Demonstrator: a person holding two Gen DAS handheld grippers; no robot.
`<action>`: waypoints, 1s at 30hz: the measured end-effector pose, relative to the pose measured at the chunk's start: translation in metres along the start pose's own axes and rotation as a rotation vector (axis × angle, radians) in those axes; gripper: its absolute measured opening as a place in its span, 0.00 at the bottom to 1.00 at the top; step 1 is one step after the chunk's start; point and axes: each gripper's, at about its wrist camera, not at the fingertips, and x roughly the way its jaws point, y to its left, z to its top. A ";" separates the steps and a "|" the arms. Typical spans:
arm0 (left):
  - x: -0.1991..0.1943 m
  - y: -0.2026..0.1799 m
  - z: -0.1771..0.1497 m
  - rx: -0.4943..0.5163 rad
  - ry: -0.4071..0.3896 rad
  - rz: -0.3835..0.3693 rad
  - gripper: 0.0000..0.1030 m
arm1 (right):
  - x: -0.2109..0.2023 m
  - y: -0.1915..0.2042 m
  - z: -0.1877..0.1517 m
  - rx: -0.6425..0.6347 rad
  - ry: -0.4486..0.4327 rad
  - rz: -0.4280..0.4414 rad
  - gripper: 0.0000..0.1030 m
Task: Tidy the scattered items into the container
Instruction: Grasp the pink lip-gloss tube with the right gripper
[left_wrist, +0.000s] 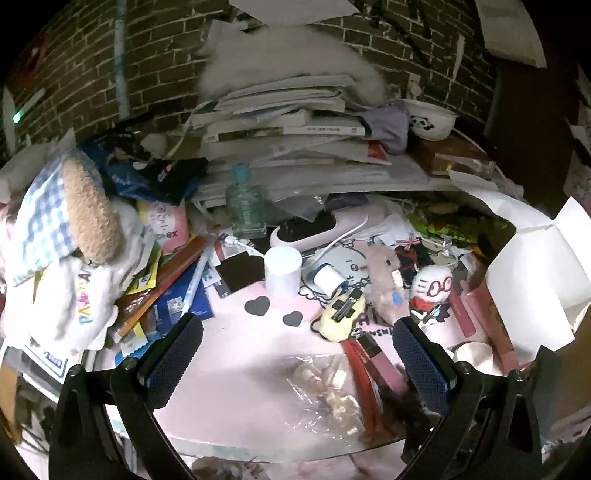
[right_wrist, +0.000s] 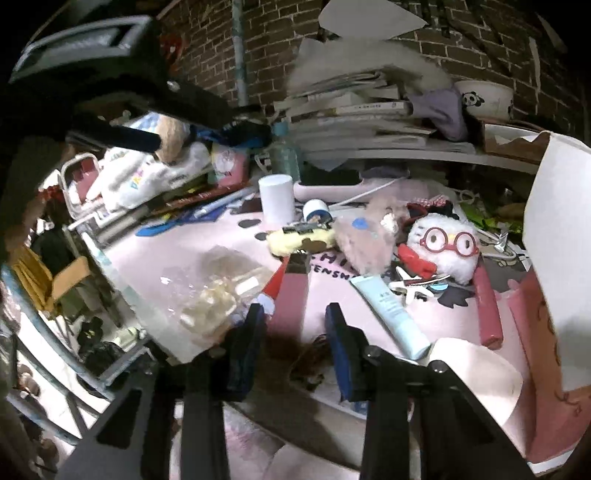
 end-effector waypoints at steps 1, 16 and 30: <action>0.000 0.000 0.000 -0.001 0.000 -0.002 1.00 | 0.003 0.000 0.000 0.000 0.005 -0.005 0.29; 0.009 0.009 -0.007 -0.038 0.001 -0.004 1.00 | 0.031 0.003 0.013 -0.007 0.022 -0.042 0.19; 0.000 0.019 -0.010 -0.066 -0.027 0.002 1.00 | 0.004 0.003 0.035 -0.027 -0.077 -0.050 0.15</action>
